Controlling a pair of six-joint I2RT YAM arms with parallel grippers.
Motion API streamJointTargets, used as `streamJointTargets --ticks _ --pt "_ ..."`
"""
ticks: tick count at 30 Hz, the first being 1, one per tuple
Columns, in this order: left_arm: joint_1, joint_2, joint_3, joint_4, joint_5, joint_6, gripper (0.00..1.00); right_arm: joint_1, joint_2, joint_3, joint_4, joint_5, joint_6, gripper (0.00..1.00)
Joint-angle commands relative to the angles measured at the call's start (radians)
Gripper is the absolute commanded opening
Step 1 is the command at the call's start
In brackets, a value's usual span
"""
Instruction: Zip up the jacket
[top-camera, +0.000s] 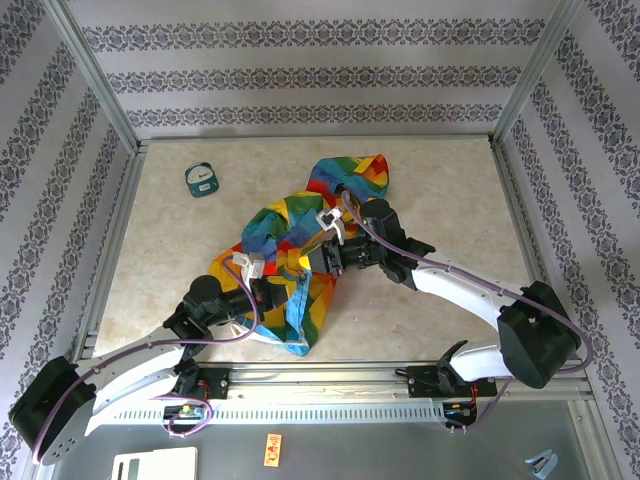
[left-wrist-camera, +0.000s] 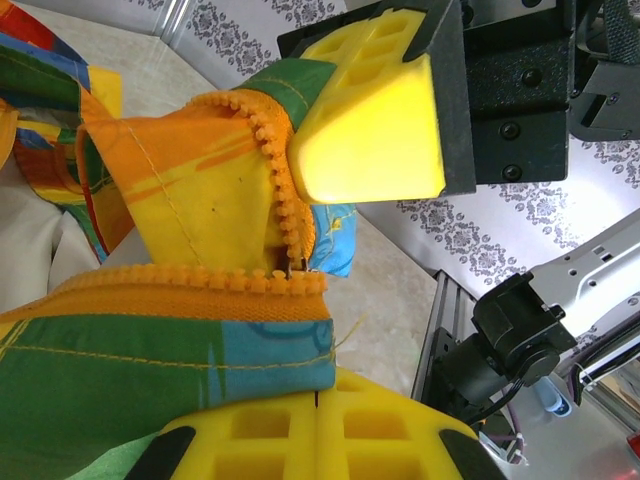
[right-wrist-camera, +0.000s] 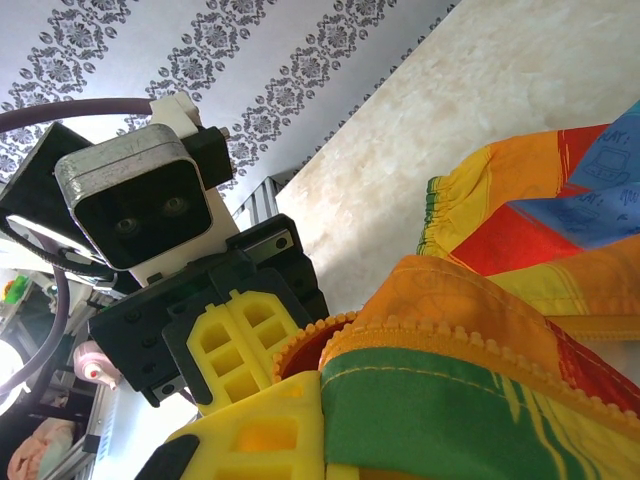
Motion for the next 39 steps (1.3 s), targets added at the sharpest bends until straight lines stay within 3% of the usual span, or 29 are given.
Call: streamJointTargets --ticks 1,22,34,39 --pt "0.005 0.003 0.016 -0.065 0.053 0.025 0.0 -0.011 0.006 0.031 0.058 0.024 0.007 0.0" --pt "0.009 -0.08 0.052 -0.184 0.022 0.033 0.0 -0.008 0.005 0.033 0.018 -0.171 -0.012 0.0" --pt "0.012 -0.109 0.056 -0.164 0.043 0.033 0.0 -0.007 0.011 0.018 0.001 -0.15 -0.021 0.0" --pt "0.012 -0.102 0.086 -0.24 0.068 0.069 0.0 -0.007 0.027 0.033 -0.004 -0.159 -0.019 0.0"
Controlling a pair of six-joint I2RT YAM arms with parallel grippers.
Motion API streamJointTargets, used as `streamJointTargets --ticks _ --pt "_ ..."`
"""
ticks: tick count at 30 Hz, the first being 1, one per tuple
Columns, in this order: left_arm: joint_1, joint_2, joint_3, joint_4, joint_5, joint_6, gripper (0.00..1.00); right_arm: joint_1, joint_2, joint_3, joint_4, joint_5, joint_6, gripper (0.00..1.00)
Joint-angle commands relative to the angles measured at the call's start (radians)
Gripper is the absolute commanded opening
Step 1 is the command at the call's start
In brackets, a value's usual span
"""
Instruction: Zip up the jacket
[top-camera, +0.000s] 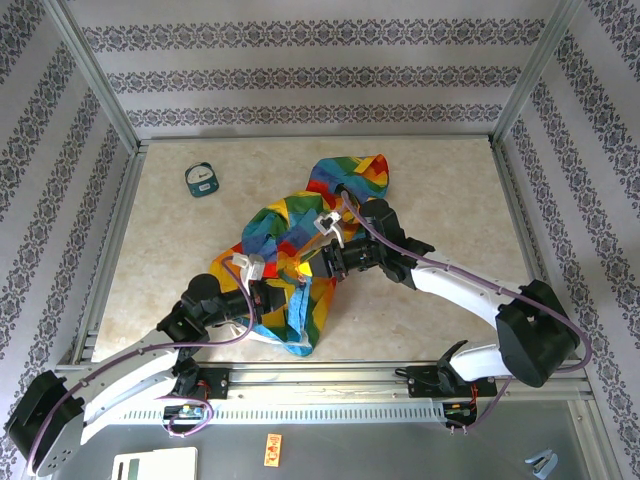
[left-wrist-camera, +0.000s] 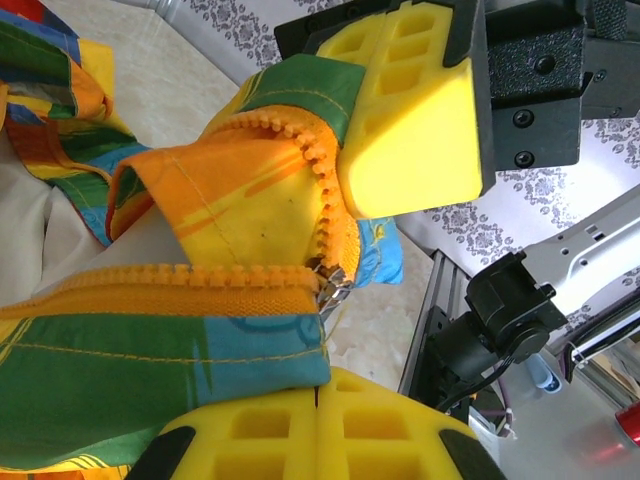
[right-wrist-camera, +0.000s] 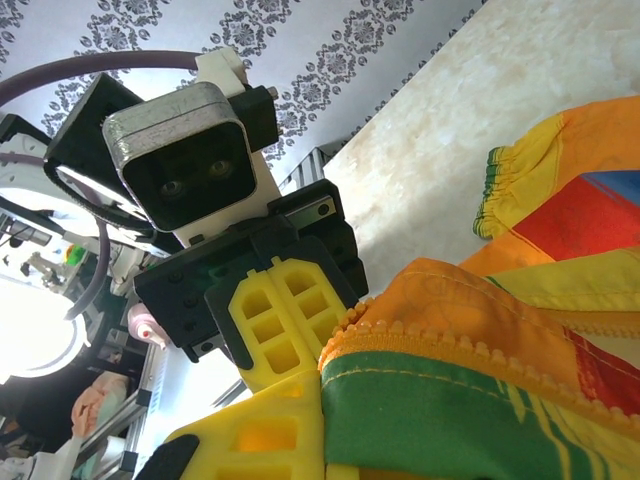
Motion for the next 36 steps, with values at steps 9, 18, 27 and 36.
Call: streamJointTargets --ticks 9,18,27,36 --pt "0.011 0.054 0.159 -0.3 0.136 0.164 0.0 -0.003 0.074 0.093 -0.009 -0.065 -0.017 0.0" --pt "0.028 0.038 0.182 -0.446 0.105 0.217 0.0 -0.014 0.058 0.068 0.011 -0.129 -0.037 0.0" --pt "0.053 0.042 0.153 -0.366 0.134 0.163 0.0 -0.018 0.017 0.026 -0.007 -0.129 -0.09 0.0" --pt "0.069 0.049 0.176 -0.377 0.138 0.154 0.0 -0.019 0.031 0.007 -0.026 -0.097 -0.124 0.0"
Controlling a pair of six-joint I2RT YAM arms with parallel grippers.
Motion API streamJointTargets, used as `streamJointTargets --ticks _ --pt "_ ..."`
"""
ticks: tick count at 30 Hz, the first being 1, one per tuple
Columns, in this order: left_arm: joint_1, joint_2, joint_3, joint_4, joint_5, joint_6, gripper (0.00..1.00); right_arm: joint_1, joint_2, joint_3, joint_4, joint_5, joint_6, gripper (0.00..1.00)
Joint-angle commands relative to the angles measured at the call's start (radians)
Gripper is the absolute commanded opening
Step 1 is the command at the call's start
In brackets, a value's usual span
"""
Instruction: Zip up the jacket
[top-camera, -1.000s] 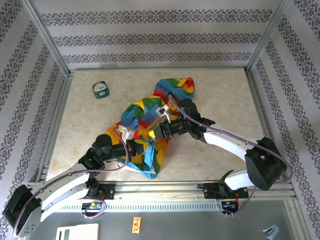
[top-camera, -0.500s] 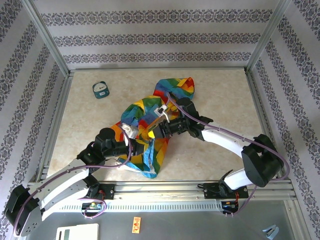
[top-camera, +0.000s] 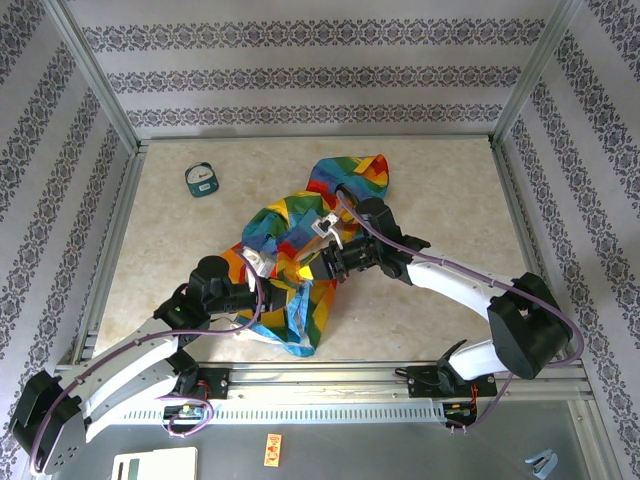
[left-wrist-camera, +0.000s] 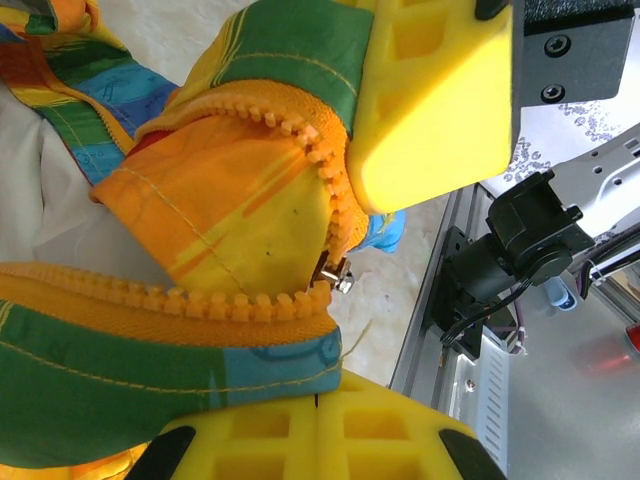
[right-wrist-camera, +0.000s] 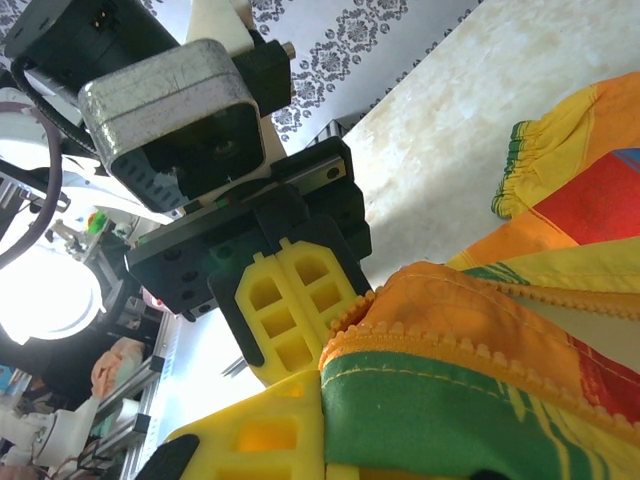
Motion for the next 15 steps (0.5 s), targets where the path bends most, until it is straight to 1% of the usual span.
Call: streamJointTargets --ticks 1,5,9,15 --pt "0.02 0.004 0.016 -0.015 0.025 -0.009 0.0 -0.006 -0.013 -0.009 0.01 -0.01 -0.047 0.0" --pt "0.023 0.044 0.062 -0.067 0.04 0.03 0.0 -0.007 0.0 -0.003 0.008 -0.015 -0.032 0.0" --pt "0.024 0.089 0.089 -0.085 0.057 0.053 0.0 -0.006 0.005 0.004 0.005 -0.018 -0.014 0.0" --pt "0.024 0.119 0.131 -0.145 0.085 0.11 0.0 -0.006 0.017 0.011 -0.001 -0.041 0.024 0.0"
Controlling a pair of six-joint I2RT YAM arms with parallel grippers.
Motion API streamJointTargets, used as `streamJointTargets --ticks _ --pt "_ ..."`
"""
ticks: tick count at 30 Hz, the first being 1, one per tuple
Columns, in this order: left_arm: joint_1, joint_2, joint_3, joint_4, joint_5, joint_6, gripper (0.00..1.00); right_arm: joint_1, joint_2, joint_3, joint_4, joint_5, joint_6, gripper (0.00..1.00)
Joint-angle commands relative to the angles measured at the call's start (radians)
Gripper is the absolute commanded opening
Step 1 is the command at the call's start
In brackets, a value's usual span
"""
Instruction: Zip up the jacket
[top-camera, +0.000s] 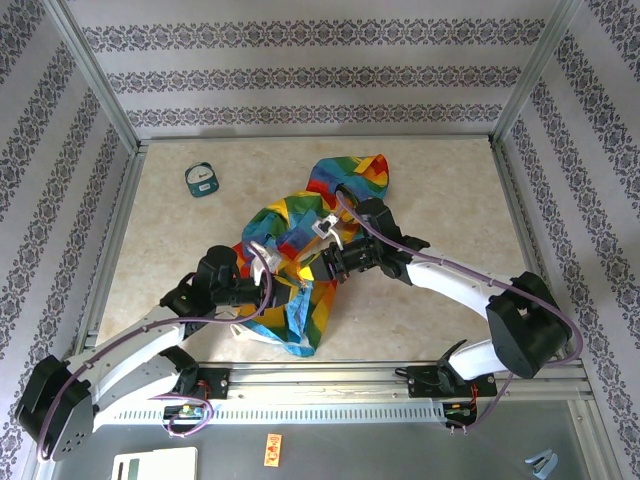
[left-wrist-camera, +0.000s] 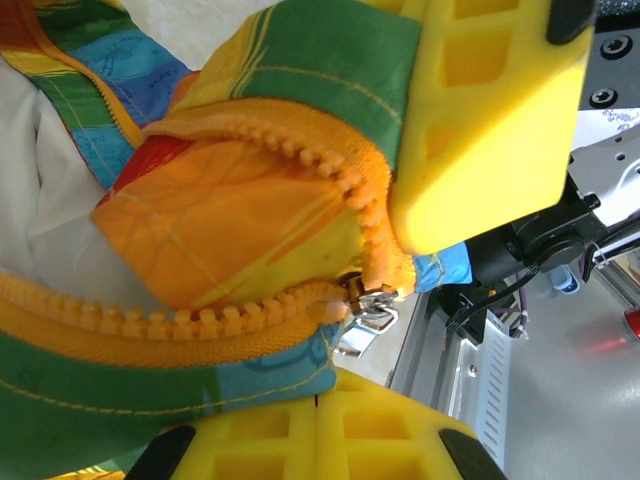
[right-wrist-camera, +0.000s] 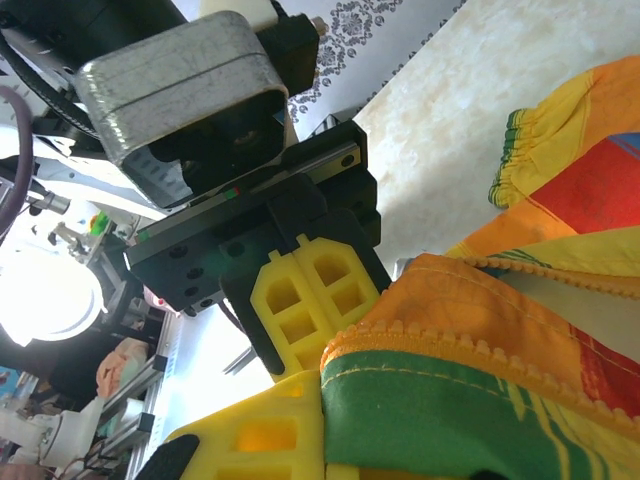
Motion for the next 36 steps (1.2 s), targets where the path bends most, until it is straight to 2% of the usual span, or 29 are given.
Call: streamJointTargets --ticks 1,12,19,24,26,29,31,36 --pt "0.01 0.007 0.049 -0.076 0.046 0.077 0.0 -0.006 0.008 0.011 0.01 -0.041 0.012 0.0" --pt "0.002 0.085 0.102 -0.18 0.101 0.155 0.0 -0.009 0.005 0.037 -0.031 -0.052 -0.023 0.0" --pt "-0.015 0.12 0.131 -0.251 0.083 0.197 0.0 -0.008 0.011 0.032 -0.015 -0.051 -0.016 0.0" --pt "-0.015 0.092 0.126 -0.231 0.008 0.163 0.0 -0.011 0.002 0.009 0.022 -0.019 -0.002 0.0" --pt "-0.015 0.058 0.117 -0.213 -0.022 0.142 0.21 -0.013 0.0 -0.006 0.038 -0.004 0.008 0.0" --pt "-0.012 -0.001 0.101 -0.189 -0.061 0.11 0.42 -0.015 -0.003 -0.029 0.068 0.011 0.02 0.0" --pt "-0.009 -0.04 0.086 -0.17 -0.084 0.082 0.52 -0.016 -0.001 -0.038 0.086 0.015 0.028 0.0" --pt "0.003 -0.133 0.053 -0.122 -0.138 -0.009 0.64 -0.016 0.002 -0.052 0.128 0.044 0.047 0.0"
